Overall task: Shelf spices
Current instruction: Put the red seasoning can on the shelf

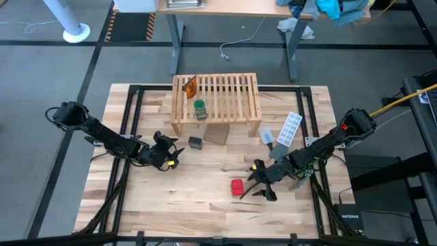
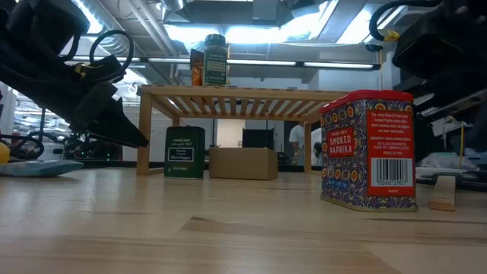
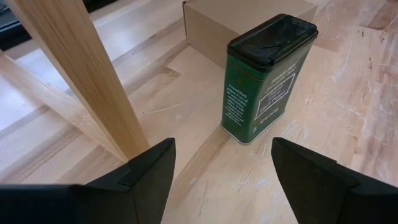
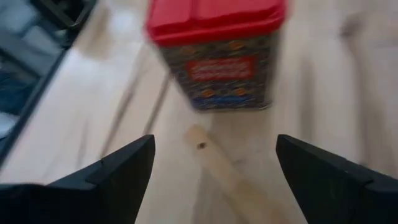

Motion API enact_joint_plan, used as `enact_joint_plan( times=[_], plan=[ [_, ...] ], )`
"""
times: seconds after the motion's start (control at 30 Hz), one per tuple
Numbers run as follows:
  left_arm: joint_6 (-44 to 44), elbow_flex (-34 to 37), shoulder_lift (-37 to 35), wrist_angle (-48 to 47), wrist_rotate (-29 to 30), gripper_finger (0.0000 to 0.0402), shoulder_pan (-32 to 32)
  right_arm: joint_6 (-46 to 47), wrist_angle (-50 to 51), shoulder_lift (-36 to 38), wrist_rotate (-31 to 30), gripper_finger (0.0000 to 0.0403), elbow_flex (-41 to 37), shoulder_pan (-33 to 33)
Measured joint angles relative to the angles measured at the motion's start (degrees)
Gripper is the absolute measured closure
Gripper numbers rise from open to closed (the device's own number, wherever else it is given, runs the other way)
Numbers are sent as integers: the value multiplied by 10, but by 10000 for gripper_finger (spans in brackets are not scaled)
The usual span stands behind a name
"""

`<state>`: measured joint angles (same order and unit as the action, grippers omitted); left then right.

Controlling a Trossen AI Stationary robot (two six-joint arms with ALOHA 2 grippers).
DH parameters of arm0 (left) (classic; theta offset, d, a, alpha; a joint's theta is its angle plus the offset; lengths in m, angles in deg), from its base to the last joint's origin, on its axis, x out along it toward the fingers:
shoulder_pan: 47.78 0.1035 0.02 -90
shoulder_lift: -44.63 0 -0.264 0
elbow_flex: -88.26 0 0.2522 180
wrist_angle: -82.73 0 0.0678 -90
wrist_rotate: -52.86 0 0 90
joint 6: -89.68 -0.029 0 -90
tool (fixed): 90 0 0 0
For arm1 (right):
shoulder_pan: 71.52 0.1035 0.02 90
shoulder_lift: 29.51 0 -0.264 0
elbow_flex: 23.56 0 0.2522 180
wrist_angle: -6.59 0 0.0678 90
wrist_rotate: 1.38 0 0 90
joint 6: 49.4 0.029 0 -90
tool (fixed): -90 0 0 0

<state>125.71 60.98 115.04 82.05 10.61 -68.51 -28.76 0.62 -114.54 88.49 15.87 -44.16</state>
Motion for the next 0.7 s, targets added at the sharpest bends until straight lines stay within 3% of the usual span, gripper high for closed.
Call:
enact_joint_plan(
  times=[0.3, 0.53, 0.7],
  plan=[
    [0, 0, 0, 0, 0, 144, 0, 0, -47, 0, -68, 61, 0, 0],
    [0, 0, 0, 0, 0, 144, 0, 17, -183, 0, -19, 61, 0, 0],
    [0, 0, 0, 0, 0, 144, 0, 64, -213, 0, 27, 61, 0, 0]
  ],
)
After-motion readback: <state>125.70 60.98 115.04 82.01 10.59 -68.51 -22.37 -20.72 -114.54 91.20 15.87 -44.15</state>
